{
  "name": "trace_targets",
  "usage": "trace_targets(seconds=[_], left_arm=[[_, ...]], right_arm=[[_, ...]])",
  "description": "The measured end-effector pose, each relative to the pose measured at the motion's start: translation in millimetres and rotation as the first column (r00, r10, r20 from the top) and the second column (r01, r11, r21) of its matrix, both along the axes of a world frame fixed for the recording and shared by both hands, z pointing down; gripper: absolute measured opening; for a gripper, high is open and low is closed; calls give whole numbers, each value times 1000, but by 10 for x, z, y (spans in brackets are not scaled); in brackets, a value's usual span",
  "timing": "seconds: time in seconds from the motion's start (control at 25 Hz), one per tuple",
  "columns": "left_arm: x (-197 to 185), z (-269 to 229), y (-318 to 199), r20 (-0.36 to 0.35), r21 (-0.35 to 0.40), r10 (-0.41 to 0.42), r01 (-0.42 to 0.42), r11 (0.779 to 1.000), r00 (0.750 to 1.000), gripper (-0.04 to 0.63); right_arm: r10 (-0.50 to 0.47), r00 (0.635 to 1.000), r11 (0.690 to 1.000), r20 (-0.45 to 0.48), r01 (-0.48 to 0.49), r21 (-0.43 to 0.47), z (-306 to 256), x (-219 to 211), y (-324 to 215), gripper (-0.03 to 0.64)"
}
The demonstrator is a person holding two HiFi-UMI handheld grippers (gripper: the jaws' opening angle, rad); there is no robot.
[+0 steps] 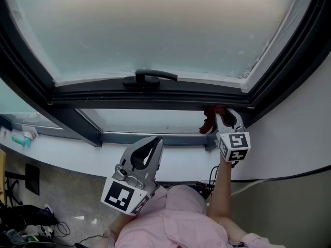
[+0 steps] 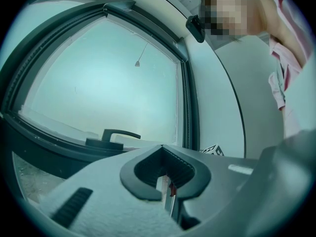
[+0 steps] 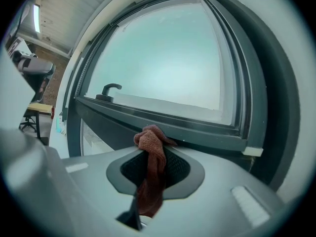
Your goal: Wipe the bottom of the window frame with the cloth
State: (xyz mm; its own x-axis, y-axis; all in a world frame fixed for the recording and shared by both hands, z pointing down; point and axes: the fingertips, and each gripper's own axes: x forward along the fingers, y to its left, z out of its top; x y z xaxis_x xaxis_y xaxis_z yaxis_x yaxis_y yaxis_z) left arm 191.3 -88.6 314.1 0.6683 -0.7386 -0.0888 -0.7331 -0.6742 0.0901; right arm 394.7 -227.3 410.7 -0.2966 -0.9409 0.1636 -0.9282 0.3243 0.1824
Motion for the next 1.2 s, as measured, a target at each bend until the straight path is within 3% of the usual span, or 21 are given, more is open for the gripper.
trace_targets(seconds=[0.52,0.8,1.2], left_arm=[[-31,2,-27,1,-1,-1,1,1000,1000,-3],[-113,-1,-67,2,-1,-19,19,1000,1000,-3],[-190,4,-96,6,-3,-40,40,999,999,-3]], right_arm=[[124,992,992,29,-124,-4,8,434,19,67],[250,966,968,67,-250,-17,24,814,36,67],[313,945,949,94,-314,-11,32,1090,57,67]])
